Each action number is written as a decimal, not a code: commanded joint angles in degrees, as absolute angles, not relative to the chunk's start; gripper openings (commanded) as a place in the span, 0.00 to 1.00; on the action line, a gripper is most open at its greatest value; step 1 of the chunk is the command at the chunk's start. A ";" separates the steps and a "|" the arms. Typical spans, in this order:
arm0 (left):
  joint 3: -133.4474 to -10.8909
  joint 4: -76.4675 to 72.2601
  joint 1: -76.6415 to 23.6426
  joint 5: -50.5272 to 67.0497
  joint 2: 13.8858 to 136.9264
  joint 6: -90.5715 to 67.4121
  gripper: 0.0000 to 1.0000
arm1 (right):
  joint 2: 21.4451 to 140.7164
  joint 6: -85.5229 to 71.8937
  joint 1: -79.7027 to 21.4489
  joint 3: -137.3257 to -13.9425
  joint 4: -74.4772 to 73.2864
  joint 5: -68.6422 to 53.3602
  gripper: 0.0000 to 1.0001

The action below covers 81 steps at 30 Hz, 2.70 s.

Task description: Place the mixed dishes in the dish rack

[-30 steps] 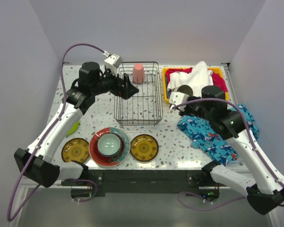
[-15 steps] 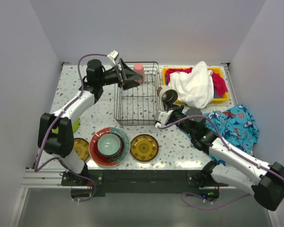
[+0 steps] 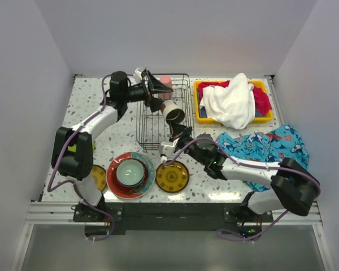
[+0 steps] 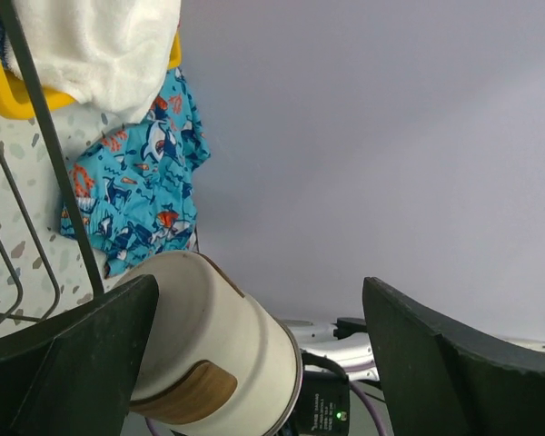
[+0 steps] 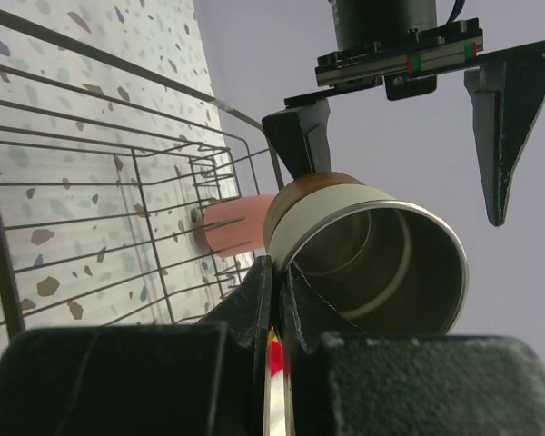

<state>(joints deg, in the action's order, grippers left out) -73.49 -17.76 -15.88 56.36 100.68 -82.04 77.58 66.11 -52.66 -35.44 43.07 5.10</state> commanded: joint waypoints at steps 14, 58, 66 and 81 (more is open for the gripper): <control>-72.42 -11.33 -13.62 57.48 100.81 -83.41 0.99 | 86.31 73.83 -53.00 -47.89 55.99 14.50 0.00; -105.30 2.82 -13.88 19.53 114.88 -8.19 0.00 | 66.45 36.39 -47.82 -50.45 -8.35 23.73 0.73; -96.77 -8.16 -16.52 8.62 112.41 -1.94 0.00 | 66.27 34.81 -43.77 -50.45 -10.37 23.64 0.73; -96.24 -16.52 -17.14 1.24 118.91 2.11 0.00 | 66.62 33.31 -42.72 -49.83 -13.27 23.73 0.73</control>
